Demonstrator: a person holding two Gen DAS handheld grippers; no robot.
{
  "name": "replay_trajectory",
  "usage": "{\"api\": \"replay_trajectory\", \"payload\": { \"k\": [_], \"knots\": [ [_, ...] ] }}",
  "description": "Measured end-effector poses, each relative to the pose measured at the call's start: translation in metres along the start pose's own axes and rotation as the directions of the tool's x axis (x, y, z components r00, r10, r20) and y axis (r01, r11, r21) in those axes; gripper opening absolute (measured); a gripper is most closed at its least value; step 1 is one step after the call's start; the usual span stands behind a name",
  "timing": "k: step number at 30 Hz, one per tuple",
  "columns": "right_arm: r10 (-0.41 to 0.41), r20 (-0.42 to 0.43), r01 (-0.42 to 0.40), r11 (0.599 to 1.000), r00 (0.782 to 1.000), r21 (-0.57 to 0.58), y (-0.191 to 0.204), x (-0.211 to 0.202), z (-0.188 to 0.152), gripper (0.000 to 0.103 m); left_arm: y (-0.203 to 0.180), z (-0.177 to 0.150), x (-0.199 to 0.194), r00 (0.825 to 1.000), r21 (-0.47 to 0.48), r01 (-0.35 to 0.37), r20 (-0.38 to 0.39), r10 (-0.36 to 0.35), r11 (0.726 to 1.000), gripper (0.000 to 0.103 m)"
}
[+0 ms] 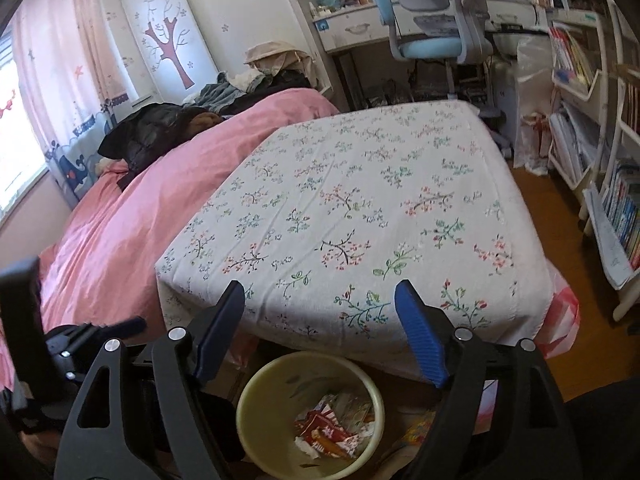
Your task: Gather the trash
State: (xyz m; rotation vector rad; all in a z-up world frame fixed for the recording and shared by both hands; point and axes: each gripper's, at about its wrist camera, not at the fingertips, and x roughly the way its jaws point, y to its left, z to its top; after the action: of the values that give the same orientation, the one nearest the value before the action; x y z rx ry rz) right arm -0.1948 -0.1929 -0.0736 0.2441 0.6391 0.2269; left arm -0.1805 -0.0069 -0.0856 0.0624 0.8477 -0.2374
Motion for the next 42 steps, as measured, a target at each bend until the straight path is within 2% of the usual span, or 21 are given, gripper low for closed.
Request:
{"api": "replay_trajectory", "payload": {
  "k": [6,12,19,30,36,42],
  "knots": [
    [-0.039,0.062,0.043,0.997,0.997,-0.071,0.013,-0.010,0.000,0.079,0.003,0.008,-0.008,0.996,-0.040,-0.029,0.082,0.032,0.999,0.093],
    [-0.073,0.119,0.088,0.988,0.990,-0.126,0.021,-0.019,0.001,0.080,0.000,0.010,-0.015,0.989,-0.036,-0.066,0.130,0.070,0.997,0.095],
    [-0.105,0.162,0.125,0.985,0.981,-0.121,0.020,-0.024,0.001,0.085,0.002,0.011,-0.018,0.983,-0.031,-0.095,0.158,0.099,0.995,0.095],
    [-0.164,0.168,0.192,0.966,0.972,-0.171,0.029,-0.017,-0.005,0.091,0.004,0.012,-0.024,0.968,-0.036,-0.150,0.197,0.155,0.988,0.095],
    [-0.213,0.156,0.243,0.948,0.964,-0.206,0.035,-0.008,-0.009,0.092,0.010,0.013,-0.029,0.960,-0.066,-0.158,0.222,0.169,0.985,0.095],
    [-0.233,0.140,0.259,0.942,0.962,-0.215,0.033,-0.001,-0.011,0.092,0.015,0.013,-0.029,0.957,-0.097,-0.163,0.228,0.181,0.982,0.095]
  ]
}}
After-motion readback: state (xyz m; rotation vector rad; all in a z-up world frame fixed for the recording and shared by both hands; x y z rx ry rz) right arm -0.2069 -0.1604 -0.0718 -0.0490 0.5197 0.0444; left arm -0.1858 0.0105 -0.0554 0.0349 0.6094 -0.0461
